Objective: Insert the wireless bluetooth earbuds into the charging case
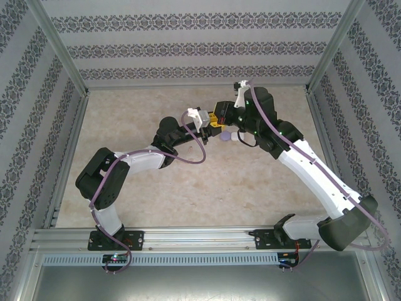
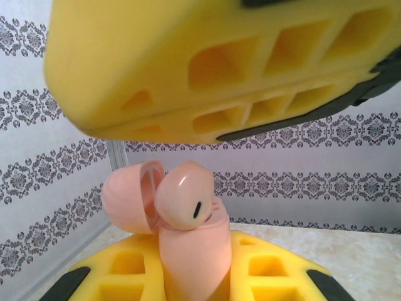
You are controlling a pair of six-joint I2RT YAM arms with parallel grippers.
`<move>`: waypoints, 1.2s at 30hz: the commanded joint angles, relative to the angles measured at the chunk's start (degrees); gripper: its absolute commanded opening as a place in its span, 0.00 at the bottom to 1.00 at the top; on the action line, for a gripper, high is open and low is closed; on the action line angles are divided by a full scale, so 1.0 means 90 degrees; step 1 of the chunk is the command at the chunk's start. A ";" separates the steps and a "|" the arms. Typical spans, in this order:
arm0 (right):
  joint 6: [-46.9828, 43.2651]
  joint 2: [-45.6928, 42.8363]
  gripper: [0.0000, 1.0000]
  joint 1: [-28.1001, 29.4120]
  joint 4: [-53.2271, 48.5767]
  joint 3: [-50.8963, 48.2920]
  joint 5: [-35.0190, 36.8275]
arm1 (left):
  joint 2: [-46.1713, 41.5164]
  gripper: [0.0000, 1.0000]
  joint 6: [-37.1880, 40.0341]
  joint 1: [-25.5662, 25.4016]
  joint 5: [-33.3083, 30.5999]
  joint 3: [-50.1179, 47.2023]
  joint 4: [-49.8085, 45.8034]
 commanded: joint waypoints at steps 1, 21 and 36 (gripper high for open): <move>0.0081 -0.0106 0.02 -0.0088 -0.0007 -0.0166 -0.0085 | -0.0006 0.00 0.0148 -0.0012 0.0104 0.0160 0.0031; 0.0011 -0.0633 0.02 -0.0482 -0.0299 -0.0616 -0.0030 | -0.0065 0.00 0.0201 -0.0002 0.0089 0.0162 -0.0015; -0.0027 -0.1290 0.34 -0.0787 -0.0692 -0.1513 0.0957 | -0.0037 0.00 0.0035 0.0036 -0.0755 -0.0244 0.0299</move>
